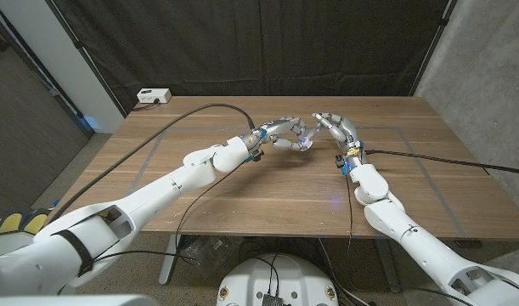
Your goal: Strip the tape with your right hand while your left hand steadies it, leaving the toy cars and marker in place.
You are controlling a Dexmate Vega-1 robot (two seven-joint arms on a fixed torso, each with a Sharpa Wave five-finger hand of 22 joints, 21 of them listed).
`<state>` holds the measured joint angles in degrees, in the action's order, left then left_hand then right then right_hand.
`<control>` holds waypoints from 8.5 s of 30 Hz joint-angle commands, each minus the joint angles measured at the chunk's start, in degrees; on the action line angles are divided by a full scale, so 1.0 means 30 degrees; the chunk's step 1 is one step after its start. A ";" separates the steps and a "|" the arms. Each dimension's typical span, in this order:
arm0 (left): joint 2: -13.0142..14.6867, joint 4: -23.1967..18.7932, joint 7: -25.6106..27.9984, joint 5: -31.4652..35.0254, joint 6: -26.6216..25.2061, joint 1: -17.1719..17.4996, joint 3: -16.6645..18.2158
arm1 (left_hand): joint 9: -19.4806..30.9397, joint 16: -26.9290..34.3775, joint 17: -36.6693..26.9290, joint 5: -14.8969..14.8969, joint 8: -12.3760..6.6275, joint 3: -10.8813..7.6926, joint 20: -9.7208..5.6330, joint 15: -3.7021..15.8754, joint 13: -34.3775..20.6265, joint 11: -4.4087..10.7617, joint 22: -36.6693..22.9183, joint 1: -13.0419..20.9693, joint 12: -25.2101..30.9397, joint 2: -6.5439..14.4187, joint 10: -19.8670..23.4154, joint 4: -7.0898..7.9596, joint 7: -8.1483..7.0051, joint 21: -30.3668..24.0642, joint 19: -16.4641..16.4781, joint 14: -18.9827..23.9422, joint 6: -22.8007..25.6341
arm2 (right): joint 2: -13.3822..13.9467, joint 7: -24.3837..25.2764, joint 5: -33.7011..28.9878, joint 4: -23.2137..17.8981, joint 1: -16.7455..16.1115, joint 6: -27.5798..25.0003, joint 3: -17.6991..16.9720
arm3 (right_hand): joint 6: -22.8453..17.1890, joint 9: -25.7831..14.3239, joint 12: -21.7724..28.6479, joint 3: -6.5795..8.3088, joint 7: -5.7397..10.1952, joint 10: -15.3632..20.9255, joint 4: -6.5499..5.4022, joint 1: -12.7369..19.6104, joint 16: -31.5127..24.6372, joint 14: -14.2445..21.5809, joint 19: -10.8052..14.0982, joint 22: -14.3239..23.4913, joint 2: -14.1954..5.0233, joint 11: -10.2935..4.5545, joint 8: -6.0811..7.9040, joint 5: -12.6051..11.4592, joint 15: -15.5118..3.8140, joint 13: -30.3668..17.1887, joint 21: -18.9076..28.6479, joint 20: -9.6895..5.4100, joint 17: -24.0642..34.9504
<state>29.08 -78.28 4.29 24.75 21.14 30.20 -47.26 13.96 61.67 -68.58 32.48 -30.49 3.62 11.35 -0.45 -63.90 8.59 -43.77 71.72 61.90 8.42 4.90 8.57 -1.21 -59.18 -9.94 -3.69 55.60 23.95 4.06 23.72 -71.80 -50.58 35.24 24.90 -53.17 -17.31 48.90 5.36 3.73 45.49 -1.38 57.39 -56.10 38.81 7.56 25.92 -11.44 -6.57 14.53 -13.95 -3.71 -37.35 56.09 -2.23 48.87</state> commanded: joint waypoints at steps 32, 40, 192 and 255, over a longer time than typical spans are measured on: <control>-0.1241 0.1160 -0.2875 -0.7775 -0.0284 0.1072 0.1205 | 0.0291 0.0121 0.0149 -0.0332 -0.0313 -0.0108 -0.0187 0.0139 0.1158 0.0184 0.0304 0.0925 -0.0227 0.0544 0.0588 0.0112 -0.2141 -0.0423 -0.0155 0.0424 0.1635 | -0.0634 -0.4797 0.3111 0.3259 0.0919 0.1052 0.0014 | 0.8501 0.2027 -0.4938 -0.0574 -0.1665 -0.5849 0.0796 -0.2710 -0.0492 -0.4915 -0.2291 -0.1466 0.1361 0.2565 -0.1594 0.0887 -0.1747 0.3877 0.1713 0.1533 -0.2544; -0.1490 0.0735 -0.1701 -0.8273 -0.0205 0.1884 0.1760 | -0.0174 0.0015 0.0244 -0.0344 -0.0191 0.0146 -0.0272 0.0386 0.1362 0.0303 0.0467 0.0853 -0.0216 0.0333 0.0754 0.0120 -0.2572 -0.0404 -0.0066 0.0589 0.2078 | -0.0078 -0.2612 0.2555 0.1548 0.0072 -0.0880 -0.0119 | 0.8555 0.2009 -0.5079 -0.1699 -0.1910 -0.5525 -0.0081 -0.5009 -0.0984 -0.4875 -0.2439 -0.1811 0.2066 0.2830 -0.1244 0.0875 -0.1496 0.4101 0.1777 0.1674 -0.2733; -0.1331 0.0143 -0.1688 -0.7641 -0.0873 0.2033 0.1305 | 0.0139 -0.0361 0.0059 -0.0067 0.0072 0.0699 -0.0272 0.0181 0.0931 0.0099 0.1620 0.1236 0.0552 0.0776 -0.0065 0.0233 -0.1935 -0.0829 -0.0416 0.0216 0.1927 | -0.0304 -0.4130 0.2429 0.2275 0.1005 0.0059 0.0192 | -0.3103 0.0571 0.4321 0.0651 -0.0127 0.2149 0.3442 0.4010 -0.5008 0.1010 -0.1361 -0.3431 0.1571 -0.0413 0.0694 0.0011 -0.3035 0.0674 1.0168 -0.0302 -0.2131; -0.1816 0.0779 -0.1780 -0.8205 -0.1154 0.1956 0.1070 | 0.0613 0.0285 -0.0071 -0.0815 -0.0052 -0.0362 -0.0172 -0.0079 0.1428 -0.0205 0.1739 0.1736 0.0735 0.0875 0.0050 0.0134 -0.0711 -0.1375 -0.0659 0.0006 0.1530 | -0.2335 -0.5073 0.3430 0.5987 0.2290 0.3224 -0.0389 | -0.3484 -0.0664 0.5265 0.1190 -0.1128 0.2108 0.3047 0.4538 -0.4658 0.1305 -0.2267 -0.4241 0.1320 0.0061 0.1485 -0.0118 -0.3015 -0.0872 1.0860 -0.0183 0.0776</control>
<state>23.73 -76.53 -0.83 -0.16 17.15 36.45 -43.82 14.33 62.11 -68.58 30.27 -30.16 4.28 10.45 -0.73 -59.42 7.86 -38.48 74.06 63.63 8.47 5.21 9.96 -0.30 -63.00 -9.84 -3.21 57.75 17.71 -11.31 34.01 -55.78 -45.08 44.78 23.88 -63.03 -15.56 64.72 8.80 0.05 51.76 7.87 71.25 -70.29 42.39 1.07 13.03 -7.63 -6.27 18.51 -14.00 -4.17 -39.70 88.54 -1.73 50.97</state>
